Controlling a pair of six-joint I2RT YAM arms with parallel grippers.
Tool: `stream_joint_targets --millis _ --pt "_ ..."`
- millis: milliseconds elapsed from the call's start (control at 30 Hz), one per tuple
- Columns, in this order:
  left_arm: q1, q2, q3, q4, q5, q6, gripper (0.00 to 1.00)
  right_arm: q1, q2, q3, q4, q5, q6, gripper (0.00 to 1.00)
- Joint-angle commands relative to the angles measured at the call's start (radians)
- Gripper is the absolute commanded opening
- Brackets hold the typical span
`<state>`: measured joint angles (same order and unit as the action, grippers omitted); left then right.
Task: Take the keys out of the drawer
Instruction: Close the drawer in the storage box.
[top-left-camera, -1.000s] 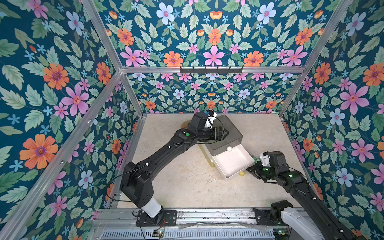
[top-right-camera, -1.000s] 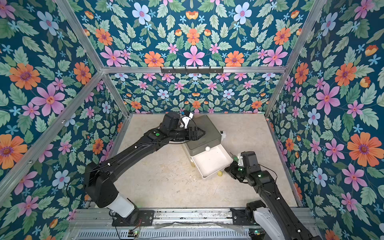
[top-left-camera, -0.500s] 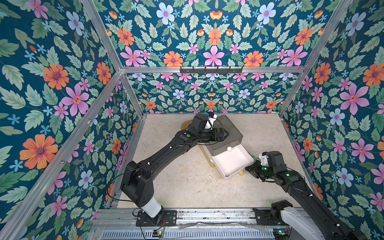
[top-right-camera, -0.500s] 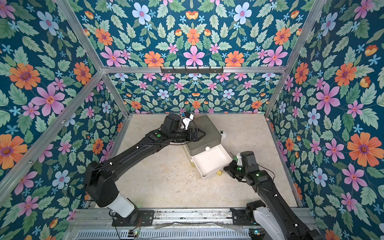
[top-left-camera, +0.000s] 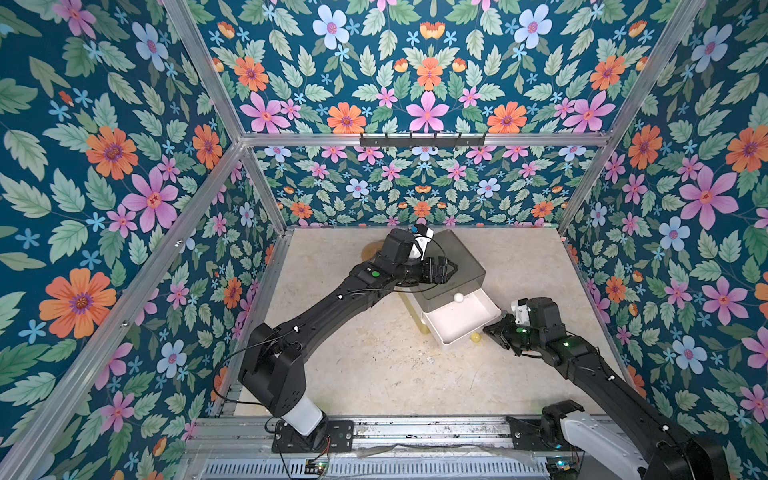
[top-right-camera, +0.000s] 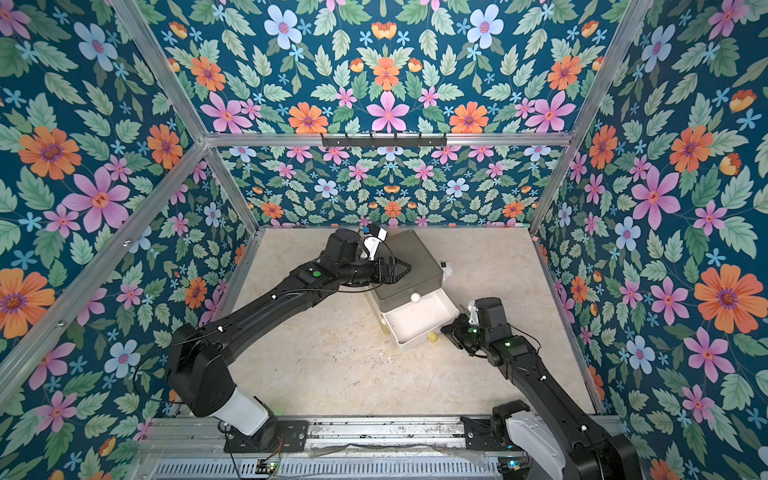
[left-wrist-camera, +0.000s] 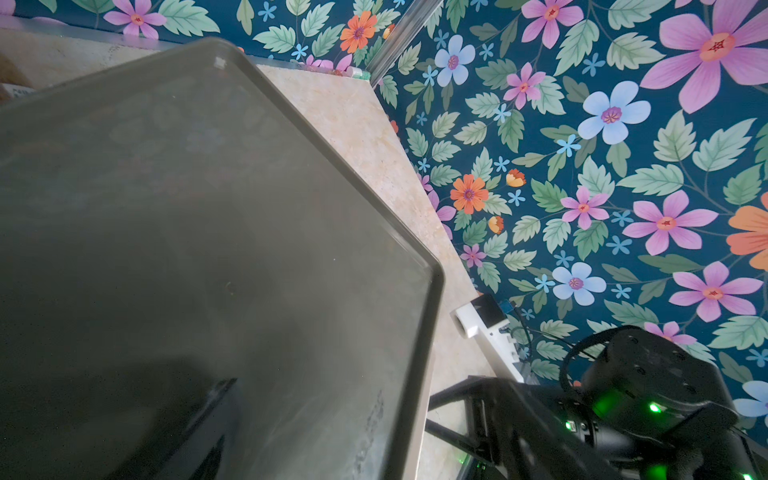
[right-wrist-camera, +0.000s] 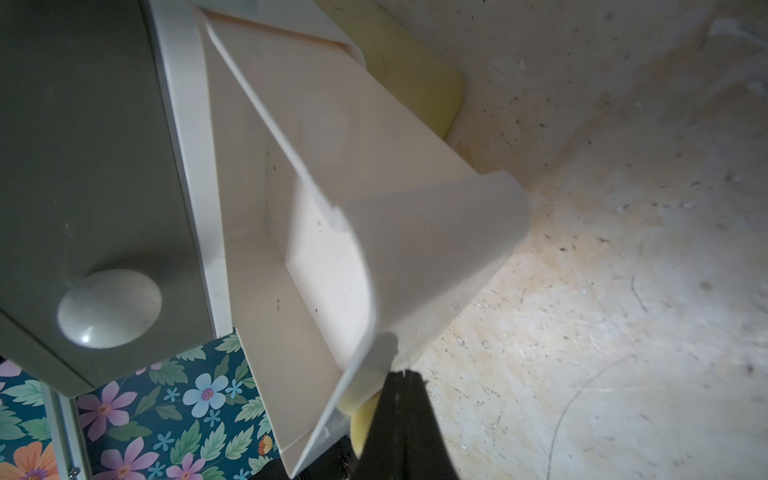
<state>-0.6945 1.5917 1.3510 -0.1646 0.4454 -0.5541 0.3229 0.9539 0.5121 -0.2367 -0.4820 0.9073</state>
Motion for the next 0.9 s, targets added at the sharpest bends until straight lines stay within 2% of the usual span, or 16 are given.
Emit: stream_joint_targets --millis 0,433,667,867 --pt "0.001 -0.008 -0.01 -0.031 0.001 -0.009 0.99 0.014 0.031 0.015 0.1 -0.001 0.017 0.0" --pt "0.001 -0.072 -0.034 0.016 -0.029 0.001 0.99 0.035 0.147 0.049 0.204 0.011 0.022 0.0" --pt "0.001 -0.155 -0.056 0.04 -0.072 0.024 0.99 0.036 0.206 0.073 0.242 0.01 0.019 0.0" --pt "0.001 -0.251 -0.134 0.041 -0.107 0.026 0.99 0.036 0.258 0.093 0.28 0.004 0.021 0.0"
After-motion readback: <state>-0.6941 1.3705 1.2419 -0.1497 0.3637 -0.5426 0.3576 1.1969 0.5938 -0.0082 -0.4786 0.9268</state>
